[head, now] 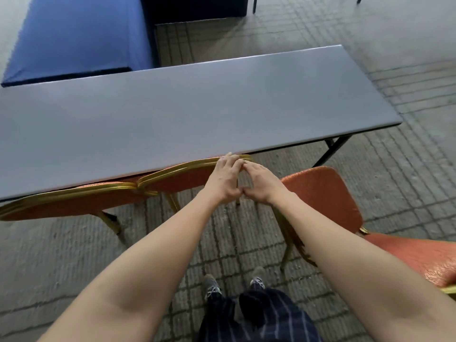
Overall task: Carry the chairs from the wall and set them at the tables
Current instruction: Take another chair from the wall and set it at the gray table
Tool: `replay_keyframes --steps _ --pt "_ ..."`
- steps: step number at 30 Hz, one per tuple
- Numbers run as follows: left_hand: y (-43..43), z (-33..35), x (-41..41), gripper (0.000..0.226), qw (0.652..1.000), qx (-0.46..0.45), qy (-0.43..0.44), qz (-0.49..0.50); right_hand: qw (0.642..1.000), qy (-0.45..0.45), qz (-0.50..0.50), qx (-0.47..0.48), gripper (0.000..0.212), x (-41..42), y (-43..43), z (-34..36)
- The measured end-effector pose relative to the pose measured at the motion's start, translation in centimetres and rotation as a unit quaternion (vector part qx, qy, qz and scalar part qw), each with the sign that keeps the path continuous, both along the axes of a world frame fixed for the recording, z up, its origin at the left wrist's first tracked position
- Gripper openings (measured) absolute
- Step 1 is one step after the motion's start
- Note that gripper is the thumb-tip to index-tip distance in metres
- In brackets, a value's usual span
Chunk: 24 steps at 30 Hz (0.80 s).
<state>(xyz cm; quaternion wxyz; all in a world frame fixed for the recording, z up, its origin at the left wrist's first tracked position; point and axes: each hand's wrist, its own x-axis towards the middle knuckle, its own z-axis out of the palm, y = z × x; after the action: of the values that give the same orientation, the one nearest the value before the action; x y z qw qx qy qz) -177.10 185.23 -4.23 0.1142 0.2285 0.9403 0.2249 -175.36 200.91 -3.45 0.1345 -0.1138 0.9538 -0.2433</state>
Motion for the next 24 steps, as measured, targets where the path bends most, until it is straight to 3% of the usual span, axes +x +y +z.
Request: replay_keyframes --steps 4,9,16,24 --pt "5.2 0.6 2.6 0.087 0.999 -0.019 -0.009 -0.035 0.999 -0.013 -0.026 0.032 0.080 3.5 5.8 0.8" --pt "12.9 0.6 6.0 0.080 0.998 -0.029 -0.006 -0.055 0.997 -0.012 -0.049 0.051 0.072 7.3 14.6 0.2" --pt "28.9 -1.2 12.1 0.079 0.998 -0.044 -0.021 -0.041 0.997 -0.006 -0.008 0.071 0.072 12.6 31.1 -1.8" --pt "43.4 -0.5 18.0 0.077 0.998 -0.038 -0.035 -0.035 0.999 -0.004 -0.016 0.045 0.064 17.6 46.6 -1.4"
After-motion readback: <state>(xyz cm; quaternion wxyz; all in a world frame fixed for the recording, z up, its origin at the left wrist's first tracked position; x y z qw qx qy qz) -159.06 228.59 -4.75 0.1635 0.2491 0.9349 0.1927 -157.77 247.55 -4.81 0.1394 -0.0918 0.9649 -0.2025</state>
